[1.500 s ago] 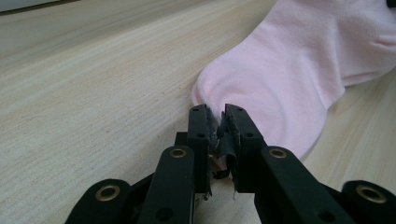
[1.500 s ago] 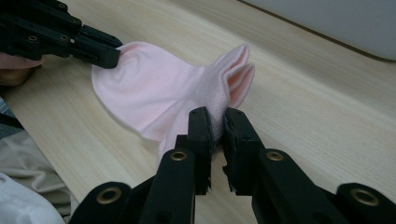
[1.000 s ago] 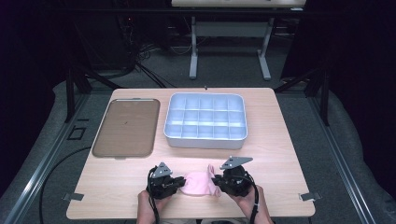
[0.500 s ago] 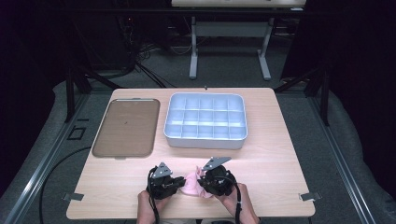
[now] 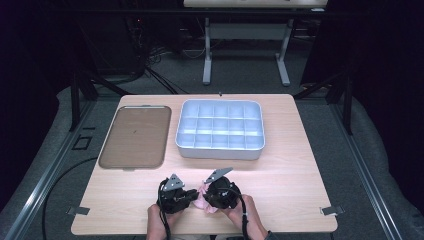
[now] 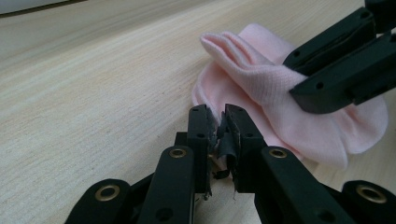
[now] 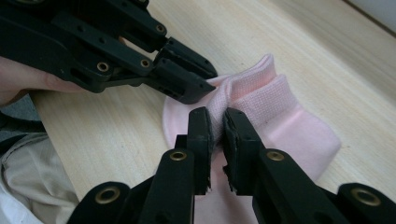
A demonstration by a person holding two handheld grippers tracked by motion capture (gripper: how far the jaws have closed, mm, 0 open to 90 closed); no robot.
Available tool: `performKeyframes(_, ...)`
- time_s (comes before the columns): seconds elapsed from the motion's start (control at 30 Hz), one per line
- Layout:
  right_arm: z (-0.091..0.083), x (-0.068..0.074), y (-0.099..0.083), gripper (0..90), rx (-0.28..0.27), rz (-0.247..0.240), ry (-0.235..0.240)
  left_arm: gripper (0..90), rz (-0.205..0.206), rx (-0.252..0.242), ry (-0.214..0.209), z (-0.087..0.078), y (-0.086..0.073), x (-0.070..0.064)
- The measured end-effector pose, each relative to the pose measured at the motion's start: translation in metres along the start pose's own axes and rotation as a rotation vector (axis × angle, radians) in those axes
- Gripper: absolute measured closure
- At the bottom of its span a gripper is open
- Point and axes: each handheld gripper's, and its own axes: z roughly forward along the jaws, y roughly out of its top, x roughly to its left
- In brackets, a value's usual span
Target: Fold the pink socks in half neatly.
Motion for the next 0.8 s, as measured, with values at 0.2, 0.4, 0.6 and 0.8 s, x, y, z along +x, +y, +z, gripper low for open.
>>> performKeyframes(0.2,0.003,0.002,0.0,80.3,-0.001,-0.009,0.011,80.3,-0.004,0.001,-0.001,0.0,0.0,0.0)
performKeyframes(0.4,0.003,0.002,-0.001,70.7,-0.016,-0.017,0.051,80.3,-0.004,0.001,-0.001,0.0,0.0,0.0)
performKeyframes(0.6,-0.016,-0.001,-0.003,62.5,-0.082,-0.026,0.078,80.4,-0.005,0.0,-0.001,0.0,0.0,0.0)
performKeyframes(0.8,-0.028,-0.013,-0.005,60.3,-0.06,-0.029,-0.02,80.4,-0.004,0.0,-0.001,0.0,0.0,0.0)
